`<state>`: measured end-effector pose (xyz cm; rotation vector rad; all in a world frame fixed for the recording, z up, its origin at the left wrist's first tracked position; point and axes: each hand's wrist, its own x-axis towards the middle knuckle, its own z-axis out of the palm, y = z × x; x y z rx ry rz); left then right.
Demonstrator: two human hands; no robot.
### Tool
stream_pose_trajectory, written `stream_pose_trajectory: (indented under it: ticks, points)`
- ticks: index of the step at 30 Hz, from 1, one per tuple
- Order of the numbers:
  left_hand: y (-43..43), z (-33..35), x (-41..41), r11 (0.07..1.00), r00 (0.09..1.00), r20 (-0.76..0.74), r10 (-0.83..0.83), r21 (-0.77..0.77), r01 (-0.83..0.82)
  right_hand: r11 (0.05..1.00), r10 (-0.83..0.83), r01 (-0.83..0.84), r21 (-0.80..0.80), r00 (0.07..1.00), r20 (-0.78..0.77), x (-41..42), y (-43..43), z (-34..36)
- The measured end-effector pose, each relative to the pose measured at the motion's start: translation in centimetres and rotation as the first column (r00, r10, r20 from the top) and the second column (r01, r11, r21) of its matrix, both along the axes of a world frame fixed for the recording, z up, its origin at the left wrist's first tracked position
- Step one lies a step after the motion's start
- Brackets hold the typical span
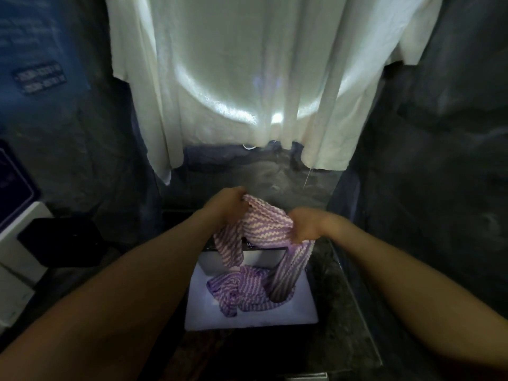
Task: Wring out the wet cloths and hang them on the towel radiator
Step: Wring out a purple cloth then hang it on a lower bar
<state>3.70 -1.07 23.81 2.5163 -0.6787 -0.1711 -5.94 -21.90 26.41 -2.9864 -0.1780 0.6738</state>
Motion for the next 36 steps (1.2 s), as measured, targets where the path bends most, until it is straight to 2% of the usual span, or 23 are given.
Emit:
stream_pose_trajectory:
  ticks: [3,8,12,16,20,23,28,31,36]
  points:
    - [0.4,-0.5,0.0,0.999,1.000,-0.013,0.011,-0.038,-0.012,0.994,-0.077,0.066,0.089,0.989,0.123,0.0,-0.4,0.3]
    - [0.7,-1.0,-0.2,0.996,0.994,-0.110,-0.010,-0.084,0.001,0.943,-0.171,0.134,0.304,0.980,0.100,-0.3,-1.3,2.5]
    - [1.0,-1.3,-0.4,0.994,0.969,-0.230,-0.094,-0.083,0.077,0.864,-0.244,0.117,0.490,0.948,0.204,0.2,-1.0,4.2]
    - [0.8,-1.3,-1.1,0.990,0.936,-0.324,-0.138,-0.044,0.131,0.880,-0.279,0.076,0.469,0.881,0.381,1.4,-0.2,5.9]
    - [0.2,-1.2,-1.5,0.989,0.915,-0.385,-0.124,-0.120,0.084,0.920,-0.211,0.013,0.392,0.859,0.466,1.8,0.6,8.0]
    - [-0.3,-1.0,-1.5,0.972,0.912,-0.397,-0.107,-0.234,0.012,0.893,-0.294,0.068,0.446,0.837,0.462,2.3,0.7,8.4]
    - [-1.8,-0.3,-2.7,0.909,0.897,-0.388,-0.213,-0.414,0.037,0.717,-0.476,0.088,0.692,0.787,0.392,2.2,0.6,9.3]
    - [-2.8,-0.7,-2.8,0.850,0.875,-0.373,-0.309,-0.522,0.078,0.538,-0.583,0.111,0.835,0.765,0.274,1.6,0.3,10.1]
    - [-5.4,-0.5,-4.2,0.783,0.977,-0.197,-0.083,-0.619,-0.058,0.175,-0.685,0.063,0.983,0.725,0.075,1.1,1.0,10.9]
